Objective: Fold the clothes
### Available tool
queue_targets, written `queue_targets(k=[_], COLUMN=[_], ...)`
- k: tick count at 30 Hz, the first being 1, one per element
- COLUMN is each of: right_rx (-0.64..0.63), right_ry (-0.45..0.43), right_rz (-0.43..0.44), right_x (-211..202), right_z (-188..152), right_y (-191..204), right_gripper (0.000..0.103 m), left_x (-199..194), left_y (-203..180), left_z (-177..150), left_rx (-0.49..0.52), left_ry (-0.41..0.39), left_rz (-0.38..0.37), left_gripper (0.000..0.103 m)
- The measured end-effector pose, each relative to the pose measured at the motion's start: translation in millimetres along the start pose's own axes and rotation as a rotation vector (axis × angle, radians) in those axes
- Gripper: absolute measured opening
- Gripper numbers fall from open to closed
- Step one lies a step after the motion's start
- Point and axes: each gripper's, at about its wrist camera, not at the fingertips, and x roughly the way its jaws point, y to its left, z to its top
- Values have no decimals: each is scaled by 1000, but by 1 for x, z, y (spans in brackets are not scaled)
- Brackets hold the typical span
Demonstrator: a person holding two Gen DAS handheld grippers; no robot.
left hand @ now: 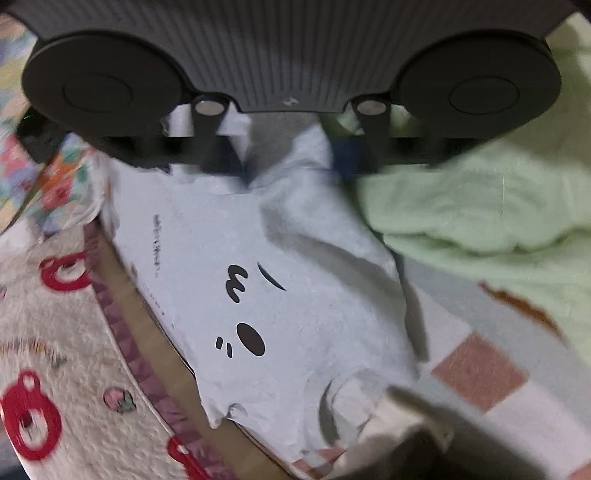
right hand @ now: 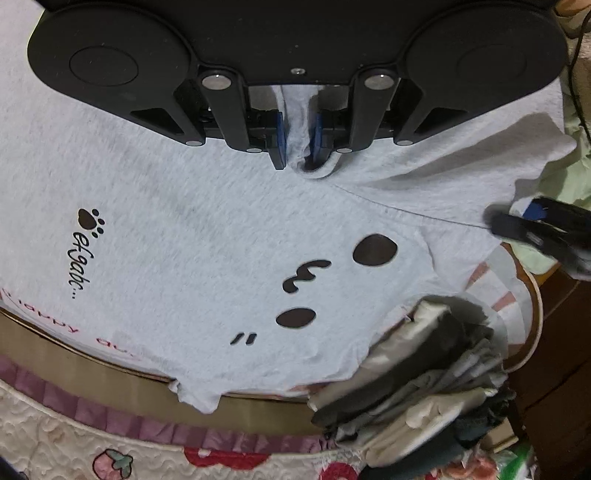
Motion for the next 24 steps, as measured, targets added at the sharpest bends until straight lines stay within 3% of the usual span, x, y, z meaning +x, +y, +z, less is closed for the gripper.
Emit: queue_targets(k=[3, 5, 7, 9, 12, 14, 16, 18, 20, 21, 22, 24], right_rx=[-32, -53, -64, -83, -158, -173, -172, -130, -114, -113, -113, -121], right_ry=[-95, -110, -93, -55, 3, 17, 4, -21, -53, -69, -83, -89], right_rz=[132, 212, 295, 354, 369, 357, 327, 314, 289, 271, 250, 201], right_x=[-20, -35, -43, -43, -36, -33, -32, -33, -35, -35, -35, -34], right_z=[-1, 0, -1, -4, -13, -15, -16, -14, -10, -7, -5, -1], right_y=[-1, 2, 7, 15, 31, 36, 35, 29, 26, 25, 23, 23], right_gripper=[9, 9, 8, 8, 8, 8, 8, 8, 8, 8, 8, 8], left_x=[-41, -77, -91, -82, -60, -54, -54, -50, -41, -41, -42, -68], left_y=[-11, -19, -17, -4, 19, 37, 47, 47, 43, 40, 36, 24], left_z=[-3, -7, -12, -17, -18, -18, -17, -16, -14, -13, -11, -11], left_rx=[87, 133, 108, 29, -62, -165, -222, -237, -230, -199, -167, -91], left_ry=[-149, -261, -289, -243, -122, -68, -54, -56, -42, -51, -64, -186], left_rz=[54, 99, 156, 199, 283, 231, 164, 109, 61, 54, 49, 67], left_gripper=[7, 7, 8, 8, 13, 22, 45, 51, 46, 10, 4, 4])
